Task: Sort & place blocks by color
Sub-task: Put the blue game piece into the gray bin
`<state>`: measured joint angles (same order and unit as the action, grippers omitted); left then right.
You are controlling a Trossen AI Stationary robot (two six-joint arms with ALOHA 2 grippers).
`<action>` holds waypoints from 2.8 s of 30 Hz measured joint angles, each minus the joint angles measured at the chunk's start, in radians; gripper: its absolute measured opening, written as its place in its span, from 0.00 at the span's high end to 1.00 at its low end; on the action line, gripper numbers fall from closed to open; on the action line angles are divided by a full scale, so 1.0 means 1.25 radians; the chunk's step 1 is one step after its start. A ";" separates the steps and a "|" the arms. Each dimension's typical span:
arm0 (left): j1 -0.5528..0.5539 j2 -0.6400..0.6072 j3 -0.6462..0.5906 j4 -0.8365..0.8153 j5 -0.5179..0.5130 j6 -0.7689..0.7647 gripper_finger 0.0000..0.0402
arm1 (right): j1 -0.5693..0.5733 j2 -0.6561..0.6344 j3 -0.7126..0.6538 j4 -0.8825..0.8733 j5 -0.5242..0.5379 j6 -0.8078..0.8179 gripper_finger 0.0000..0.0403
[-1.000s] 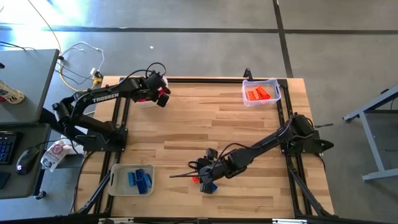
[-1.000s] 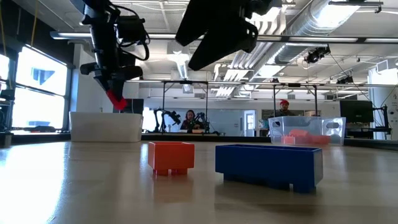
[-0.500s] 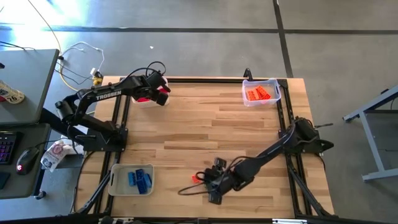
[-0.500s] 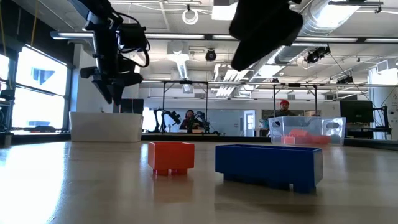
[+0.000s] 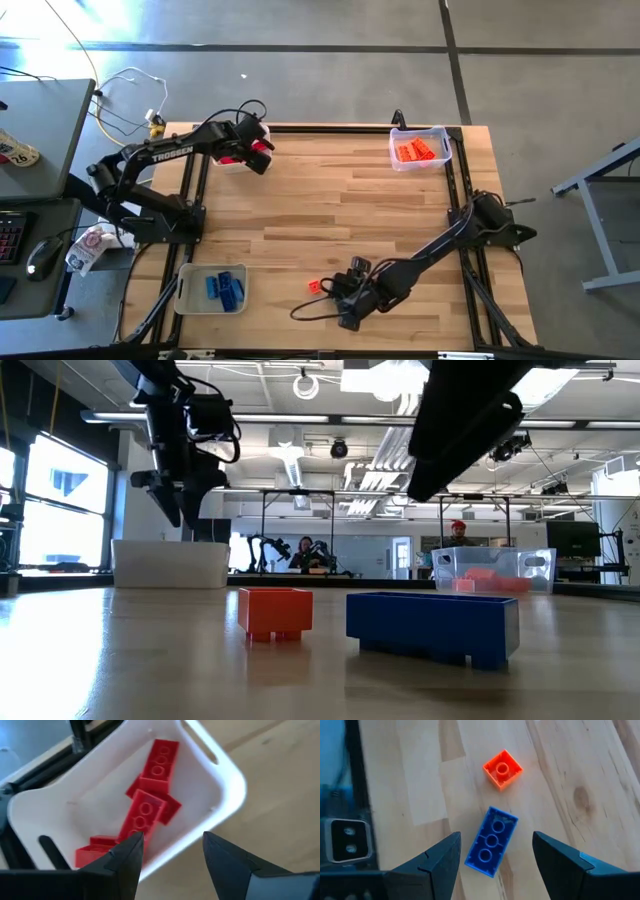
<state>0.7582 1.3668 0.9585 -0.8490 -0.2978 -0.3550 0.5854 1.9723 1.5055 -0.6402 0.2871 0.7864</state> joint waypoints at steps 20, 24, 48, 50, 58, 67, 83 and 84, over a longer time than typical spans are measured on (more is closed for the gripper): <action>-0.068 -0.137 0.001 0.003 0.218 -0.048 0.54 | -0.001 0.043 0.000 -0.012 -0.006 0.108 0.42; -0.103 -0.161 0.001 0.004 0.217 -0.061 0.54 | 0.000 0.061 0.000 -0.008 -0.006 0.148 0.42; -0.170 -0.208 0.001 0.002 0.211 -0.085 0.54 | 0.000 0.122 0.000 0.044 -0.022 0.202 0.42; -0.170 -0.208 0.001 0.001 0.209 -0.085 0.54 | 0.000 0.136 0.000 0.046 -0.034 0.202 0.42; -0.170 -0.208 0.001 0.003 0.208 -0.085 0.54 | 0.009 0.156 0.004 0.040 -0.032 0.215 0.47; -0.170 -0.208 0.001 0.003 0.209 -0.085 0.54 | 0.005 0.154 0.013 0.017 -0.028 0.184 0.73; -0.170 -0.208 0.001 0.005 0.268 -0.129 0.54 | -0.065 0.064 0.009 0.011 -0.005 0.034 0.73; -0.170 -0.208 0.001 0.006 0.274 -0.144 0.54 | -0.071 0.057 0.009 0.014 -0.002 0.020 0.73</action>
<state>0.5461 1.1065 0.9596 -0.8417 0.0448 -0.5349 0.4972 2.0439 1.5172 -0.6232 0.2849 0.8119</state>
